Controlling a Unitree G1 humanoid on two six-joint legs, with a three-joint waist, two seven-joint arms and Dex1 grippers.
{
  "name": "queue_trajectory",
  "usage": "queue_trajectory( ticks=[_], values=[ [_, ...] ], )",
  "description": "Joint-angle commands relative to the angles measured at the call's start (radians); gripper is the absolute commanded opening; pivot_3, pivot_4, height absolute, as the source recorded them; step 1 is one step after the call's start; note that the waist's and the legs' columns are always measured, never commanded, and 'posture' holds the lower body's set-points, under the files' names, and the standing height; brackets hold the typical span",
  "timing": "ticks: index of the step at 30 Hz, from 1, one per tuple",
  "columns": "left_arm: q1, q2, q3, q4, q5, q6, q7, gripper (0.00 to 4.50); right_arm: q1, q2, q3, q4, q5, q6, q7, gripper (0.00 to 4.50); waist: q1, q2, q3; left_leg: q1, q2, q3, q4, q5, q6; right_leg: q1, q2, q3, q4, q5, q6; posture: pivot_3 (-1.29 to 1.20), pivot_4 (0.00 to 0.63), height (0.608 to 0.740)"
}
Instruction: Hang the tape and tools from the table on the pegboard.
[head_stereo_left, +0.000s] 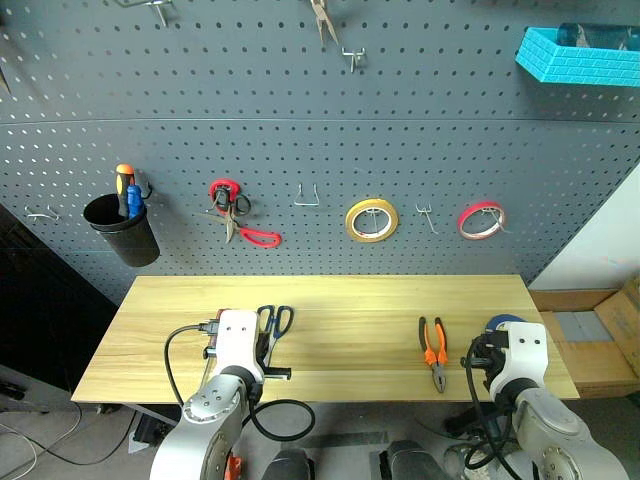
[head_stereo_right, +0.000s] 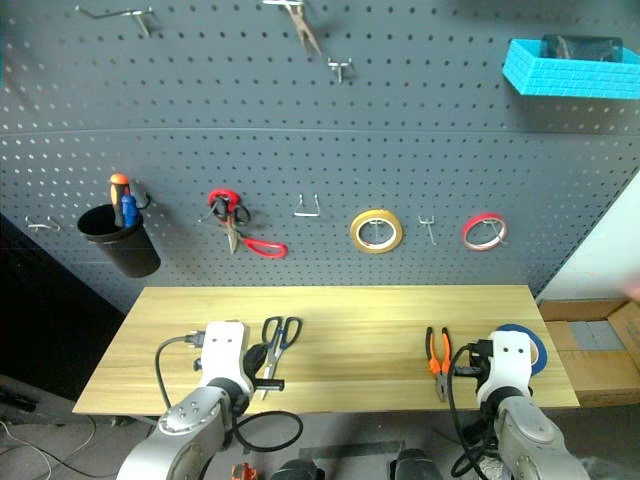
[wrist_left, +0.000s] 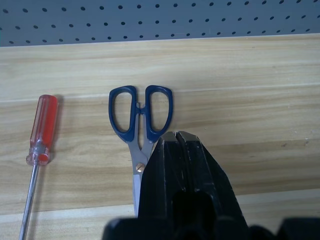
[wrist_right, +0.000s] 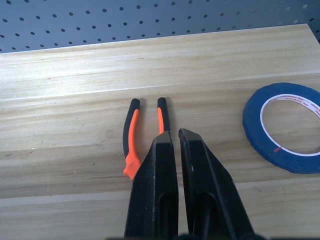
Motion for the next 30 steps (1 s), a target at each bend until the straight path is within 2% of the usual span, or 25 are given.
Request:
queue_trajectory(
  ticks=[1, 9, 12, 29, 30],
  values=[
    [0.002, 0.002, 0.0, -0.049, 0.003, -0.021, 0.002, 0.0, 0.0, -0.005, 0.001, -0.041, -0.002, -0.014, 0.005, 0.05, 0.0, 0.0, 0.0, 0.0, 0.0, 0.0, 0.0, 0.0, 0.0, 0.0, 0.0, 0.0, 0.0, 0.0, 0.0, 0.01, 0.068, 0.74],
    [0.007, -0.008, 0.002, -0.049, -0.001, -0.034, 0.004, 0.0, 0.004, -0.007, 0.001, -0.045, -0.001, -0.021, 0.006, 0.05, 0.0, 0.0, 0.0, 0.0, 0.0, 0.0, 0.0, 0.0, 0.0, 0.0, 0.0, 0.0, 0.0, 0.001, -0.001, 0.01, 0.069, 0.74],
    [0.007, -0.007, 0.002, -0.05, 0.001, -0.032, 0.005, 0.0, 0.005, -0.006, -0.001, -0.045, -0.002, -0.021, 0.005, 0.93, 0.0, 0.0, 0.0, 0.0, 0.0, 0.0, 0.0, 0.0, 0.0, 0.0, 0.0, 0.0, 0.0, 0.001, -0.002, 0.01, 0.07, 0.74],
    [0.001, -0.006, 0.013, -0.051, -0.005, -0.03, 0.001, 0.0, 0.007, -0.003, -0.002, -0.05, 0.0, -0.017, 0.001, 0.93, 0.0, 0.0, 0.0, 0.0, 0.0, 0.0, 0.0, 0.0, 0.0, 0.0, 0.0, 0.0, 0.0, 0.001, -0.002, 0.01, 0.078, 0.74],
    [0.002, -0.008, 0.014, -0.051, -0.005, -0.036, 0.002, 0.16, 0.006, -0.003, -0.002, -0.05, 0.0, -0.017, 0.001, 0.95, 0.0, 0.0, 0.0, 0.0, 0.0, 0.0, 0.0, 0.0, 0.0, 0.0, 0.0, 0.0, 0.0, 0.001, -0.002, 0.01, 0.078, 0.74]
  ],
)
